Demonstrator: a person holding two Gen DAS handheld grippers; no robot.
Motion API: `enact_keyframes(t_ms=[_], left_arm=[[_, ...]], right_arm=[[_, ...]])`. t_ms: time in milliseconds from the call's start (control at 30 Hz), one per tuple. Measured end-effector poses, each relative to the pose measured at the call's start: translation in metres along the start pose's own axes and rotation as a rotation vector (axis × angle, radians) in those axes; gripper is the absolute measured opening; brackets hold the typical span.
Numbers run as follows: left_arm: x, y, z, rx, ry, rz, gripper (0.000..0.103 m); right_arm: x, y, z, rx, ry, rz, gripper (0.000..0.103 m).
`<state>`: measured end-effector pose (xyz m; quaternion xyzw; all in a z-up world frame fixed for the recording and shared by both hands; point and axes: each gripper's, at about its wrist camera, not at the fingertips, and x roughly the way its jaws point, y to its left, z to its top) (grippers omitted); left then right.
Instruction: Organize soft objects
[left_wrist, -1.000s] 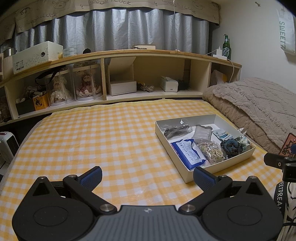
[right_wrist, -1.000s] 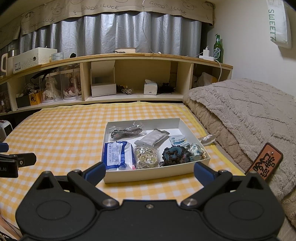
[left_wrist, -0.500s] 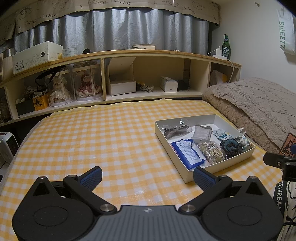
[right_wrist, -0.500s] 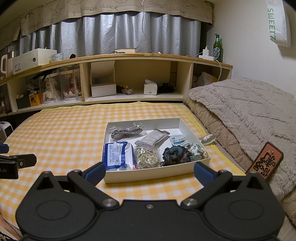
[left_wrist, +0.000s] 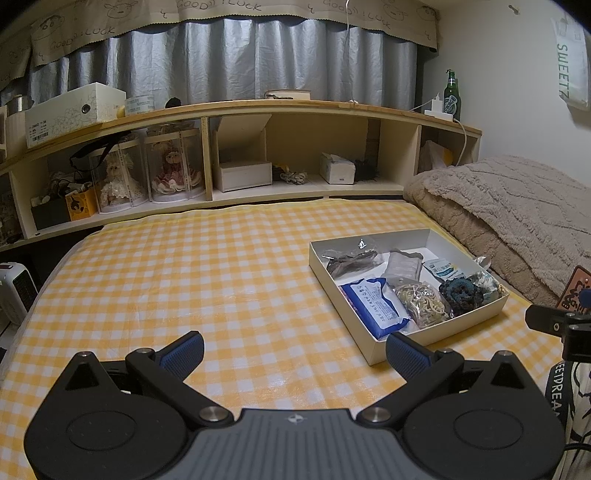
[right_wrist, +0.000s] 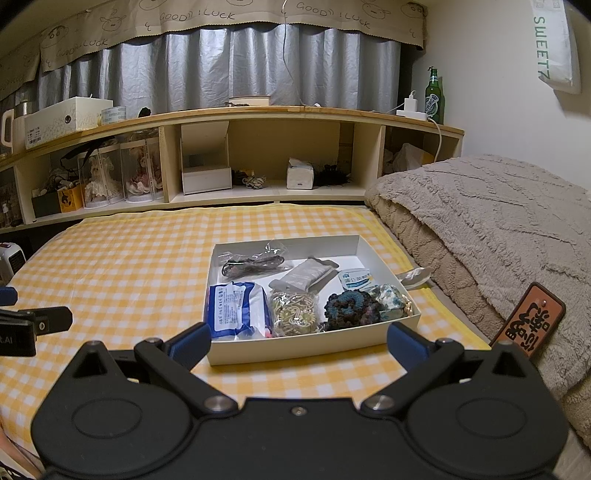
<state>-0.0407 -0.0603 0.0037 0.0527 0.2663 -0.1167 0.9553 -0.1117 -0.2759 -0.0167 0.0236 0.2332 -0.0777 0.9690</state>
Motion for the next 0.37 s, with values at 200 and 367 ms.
enact_keyframes(t_ms=[200, 367], left_arm=[[-0.0013, 0.0006, 0.0007, -0.002, -0.002, 0.001, 0.103], [-0.0019, -0.0003, 0.0014, -0.002, -0.002, 0.003, 0.103]], right_arm=[[-0.001, 0.0011, -0.0001, 0.003, 0.0, -0.002, 0.103], [-0.0015, 0.002, -0.0004, 0.004, 0.0, -0.002, 0.103]])
